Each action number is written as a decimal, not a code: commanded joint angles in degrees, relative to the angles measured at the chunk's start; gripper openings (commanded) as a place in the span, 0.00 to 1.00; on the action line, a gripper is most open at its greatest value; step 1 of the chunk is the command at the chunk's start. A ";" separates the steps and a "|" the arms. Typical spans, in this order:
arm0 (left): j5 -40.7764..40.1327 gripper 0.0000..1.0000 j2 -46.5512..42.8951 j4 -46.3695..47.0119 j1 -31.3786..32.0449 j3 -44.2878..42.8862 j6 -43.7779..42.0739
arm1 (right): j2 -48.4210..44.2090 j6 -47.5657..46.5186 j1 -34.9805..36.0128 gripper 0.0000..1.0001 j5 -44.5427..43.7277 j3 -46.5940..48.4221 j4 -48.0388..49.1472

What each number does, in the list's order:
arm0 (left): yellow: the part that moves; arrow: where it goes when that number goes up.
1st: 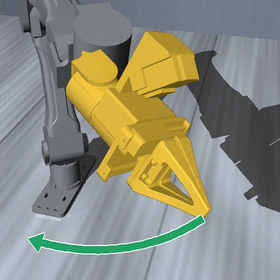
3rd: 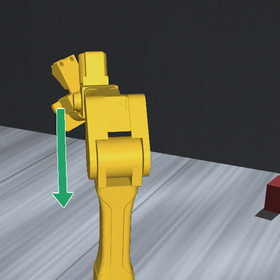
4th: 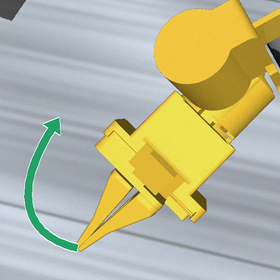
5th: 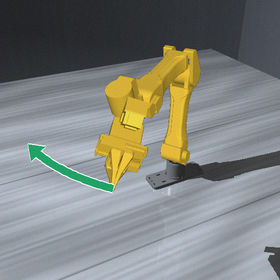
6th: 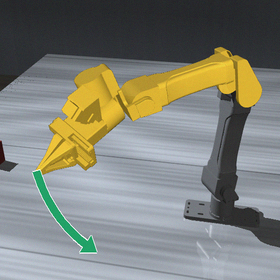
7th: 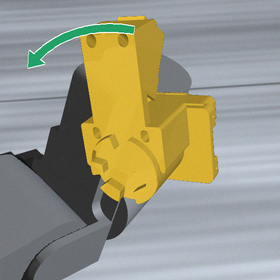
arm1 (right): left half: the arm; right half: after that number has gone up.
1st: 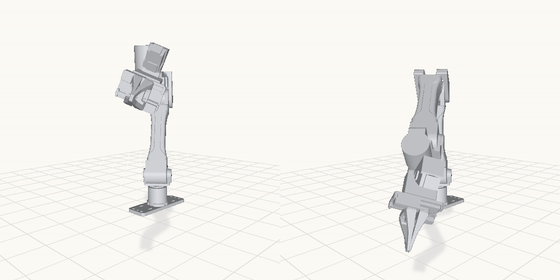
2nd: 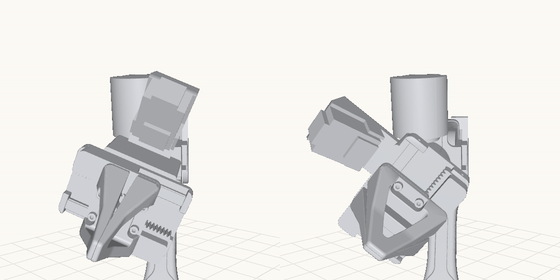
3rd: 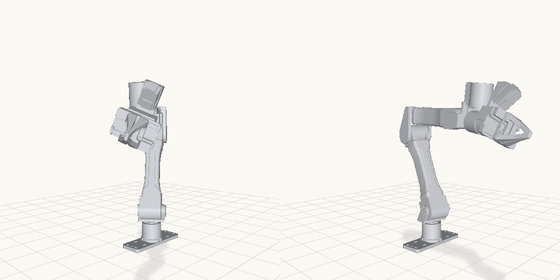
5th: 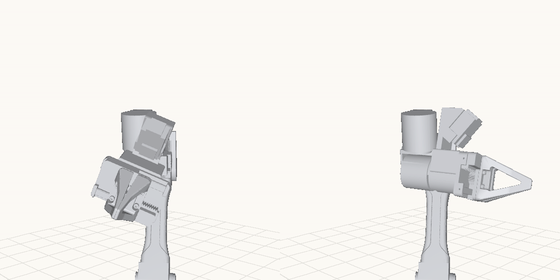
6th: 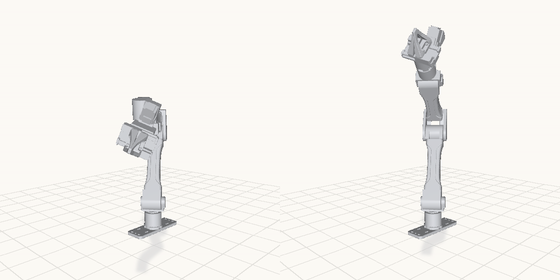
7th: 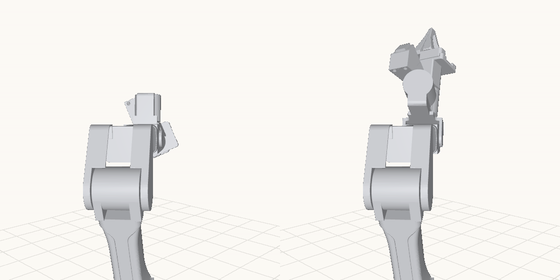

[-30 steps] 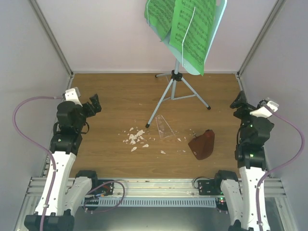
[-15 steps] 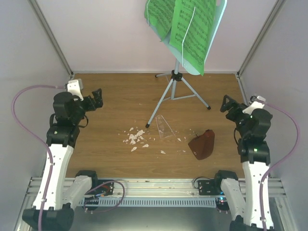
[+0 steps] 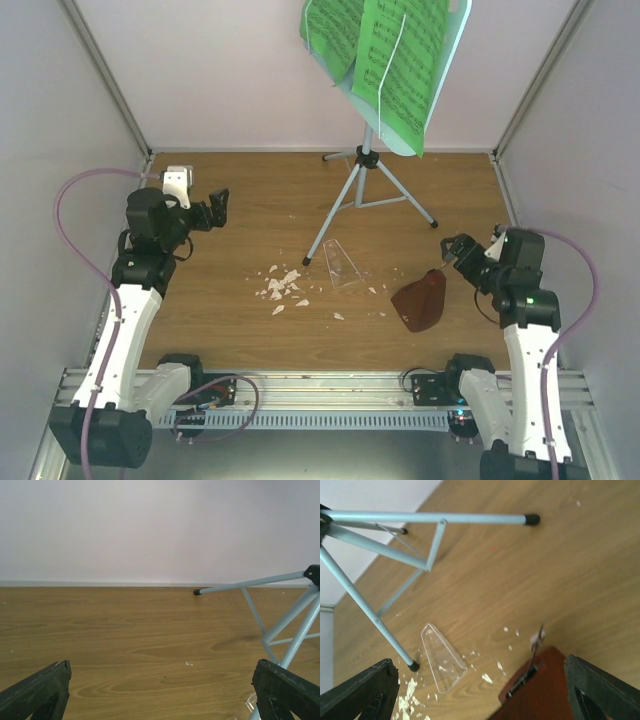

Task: Pack up the instrument practice props

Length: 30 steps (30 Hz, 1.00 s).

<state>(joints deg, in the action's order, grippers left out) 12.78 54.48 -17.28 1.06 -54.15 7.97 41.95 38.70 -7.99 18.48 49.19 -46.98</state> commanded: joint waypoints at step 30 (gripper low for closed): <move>-3.08 0.99 -1.67 3.92 1.31 2.59 -1.60 | -3.66 2.91 0.39 0.84 8.19 -2.14 -14.69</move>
<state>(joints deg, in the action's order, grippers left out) 9.78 53.36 -16.86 1.89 -52.14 6.59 37.91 42.22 -7.99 25.45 46.02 -61.69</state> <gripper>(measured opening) 0.990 0.835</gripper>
